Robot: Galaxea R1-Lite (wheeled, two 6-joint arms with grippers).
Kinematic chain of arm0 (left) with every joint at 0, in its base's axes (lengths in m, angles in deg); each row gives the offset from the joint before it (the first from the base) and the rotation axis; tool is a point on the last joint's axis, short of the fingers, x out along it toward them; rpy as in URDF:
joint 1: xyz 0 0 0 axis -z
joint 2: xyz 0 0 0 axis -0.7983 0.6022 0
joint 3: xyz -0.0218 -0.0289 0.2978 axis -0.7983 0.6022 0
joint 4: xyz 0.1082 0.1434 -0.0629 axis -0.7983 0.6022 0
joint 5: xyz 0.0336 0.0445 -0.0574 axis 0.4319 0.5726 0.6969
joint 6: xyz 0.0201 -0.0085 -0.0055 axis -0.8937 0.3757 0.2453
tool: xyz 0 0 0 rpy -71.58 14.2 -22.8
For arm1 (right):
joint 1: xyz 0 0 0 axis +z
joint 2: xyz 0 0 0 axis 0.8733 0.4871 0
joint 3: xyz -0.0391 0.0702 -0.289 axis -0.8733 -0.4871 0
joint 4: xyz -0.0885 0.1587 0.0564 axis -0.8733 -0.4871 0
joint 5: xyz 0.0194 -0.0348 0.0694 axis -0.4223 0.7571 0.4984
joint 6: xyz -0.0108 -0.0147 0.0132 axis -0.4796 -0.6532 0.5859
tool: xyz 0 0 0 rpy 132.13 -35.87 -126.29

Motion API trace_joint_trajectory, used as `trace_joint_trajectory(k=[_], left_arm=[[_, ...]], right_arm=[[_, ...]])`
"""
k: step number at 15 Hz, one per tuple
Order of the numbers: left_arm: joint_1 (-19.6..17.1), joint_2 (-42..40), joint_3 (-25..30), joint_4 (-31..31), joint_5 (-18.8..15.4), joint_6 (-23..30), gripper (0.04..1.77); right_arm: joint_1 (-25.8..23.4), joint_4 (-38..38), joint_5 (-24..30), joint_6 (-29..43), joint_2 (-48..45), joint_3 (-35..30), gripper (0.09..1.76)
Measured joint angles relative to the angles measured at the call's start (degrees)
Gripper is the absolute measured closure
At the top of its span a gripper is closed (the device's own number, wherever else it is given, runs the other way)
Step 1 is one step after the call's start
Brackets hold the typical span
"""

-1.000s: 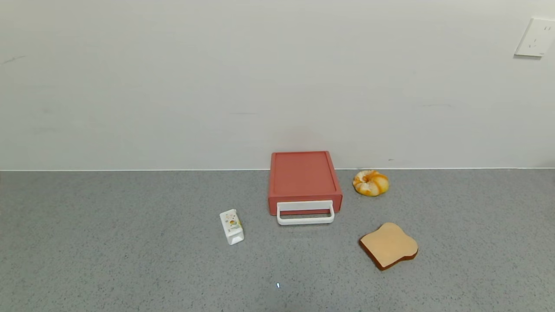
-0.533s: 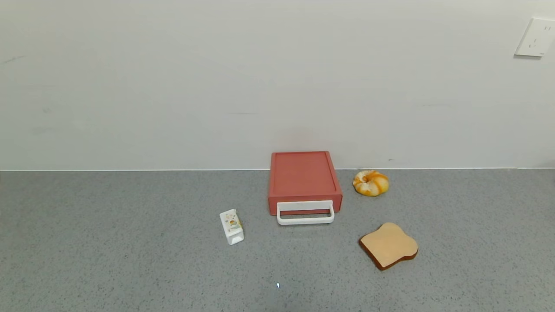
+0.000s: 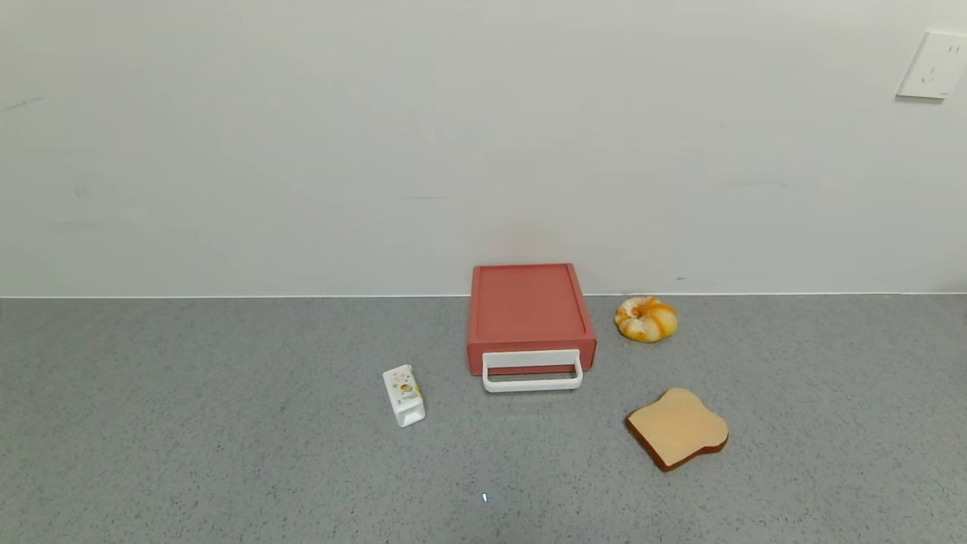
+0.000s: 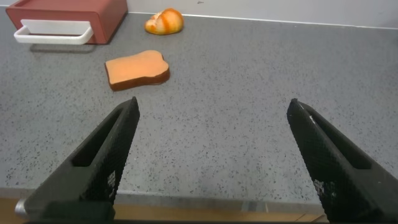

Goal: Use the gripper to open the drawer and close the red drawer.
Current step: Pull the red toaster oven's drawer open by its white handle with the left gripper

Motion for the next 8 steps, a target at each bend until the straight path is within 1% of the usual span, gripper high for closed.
trace_joint_trajectory(k=[2, 4, 6, 8], left_arm=[[0.0, 1.32, -6.51, 4.35, 0.21, 0.0, 0.09], [0.02, 4.99, -14.2, 7.85, 0.27, -0.11, 0.09], [0.22, 10.67, -20.92, 9.79, 0.38, -0.5, 0.09], [0.35, 17.9, -26.86, 11.08, 0.33, -2.27, 0.09]], right_arm=[[0.0, 0.02, 0.02, -0.06, 0.0, 0.0, 0.1], [0.0, 0.02, 0.05, -0.11, 0.0, 0.0, 0.1], [0.0, -0.07, 0.05, -0.2, 0.0, 0.0, 0.1], [0.0, -0.02, 0.05, -0.11, 0.0, 0.0, 0.1]])
